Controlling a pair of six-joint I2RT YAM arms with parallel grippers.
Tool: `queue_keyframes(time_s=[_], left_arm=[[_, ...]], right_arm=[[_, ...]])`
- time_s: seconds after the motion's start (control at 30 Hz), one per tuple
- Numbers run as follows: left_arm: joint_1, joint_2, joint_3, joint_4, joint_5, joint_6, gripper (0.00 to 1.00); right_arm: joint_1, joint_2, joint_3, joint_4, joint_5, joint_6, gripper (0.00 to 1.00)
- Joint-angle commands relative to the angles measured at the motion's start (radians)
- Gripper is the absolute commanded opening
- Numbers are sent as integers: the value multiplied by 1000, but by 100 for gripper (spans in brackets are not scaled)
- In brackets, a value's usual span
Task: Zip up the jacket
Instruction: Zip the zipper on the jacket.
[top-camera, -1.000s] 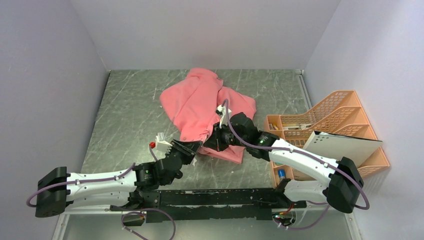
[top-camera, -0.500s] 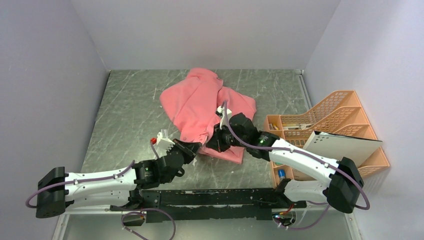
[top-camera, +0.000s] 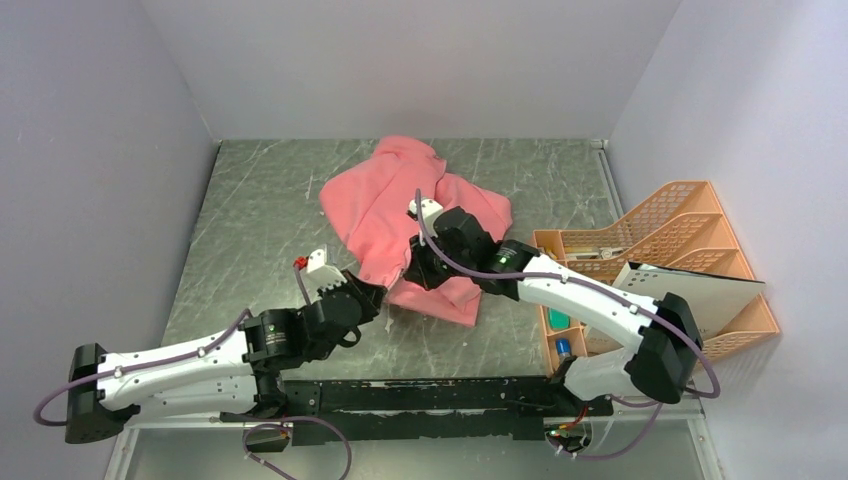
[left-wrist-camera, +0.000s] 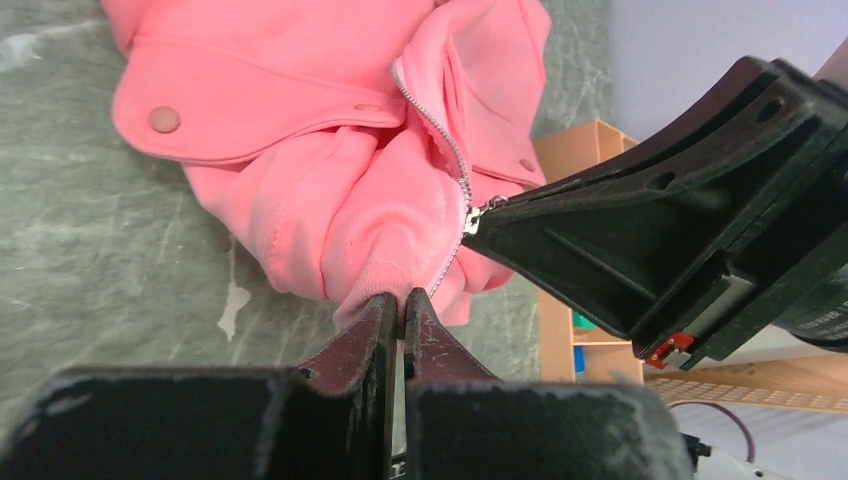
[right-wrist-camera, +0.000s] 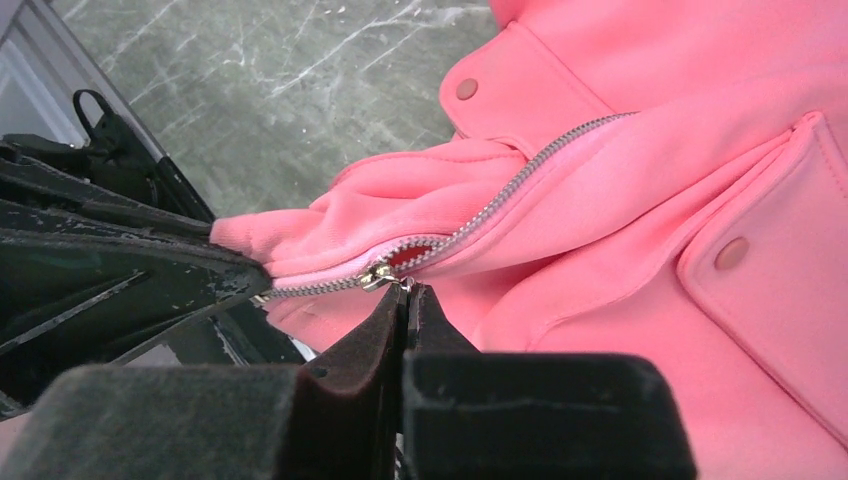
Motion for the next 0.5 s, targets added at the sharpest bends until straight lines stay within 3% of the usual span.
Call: queue_keyframes(time_s=[0.0, 0.47], left_arm=[[-1, -22, 67, -277, 5, 30, 5], [-1, -19, 379, -829, -91, -34, 5]], right_arm=[[-15, 22, 80, -30, 143, -66, 0], [-18, 108, 227, -165, 331, -115, 0]])
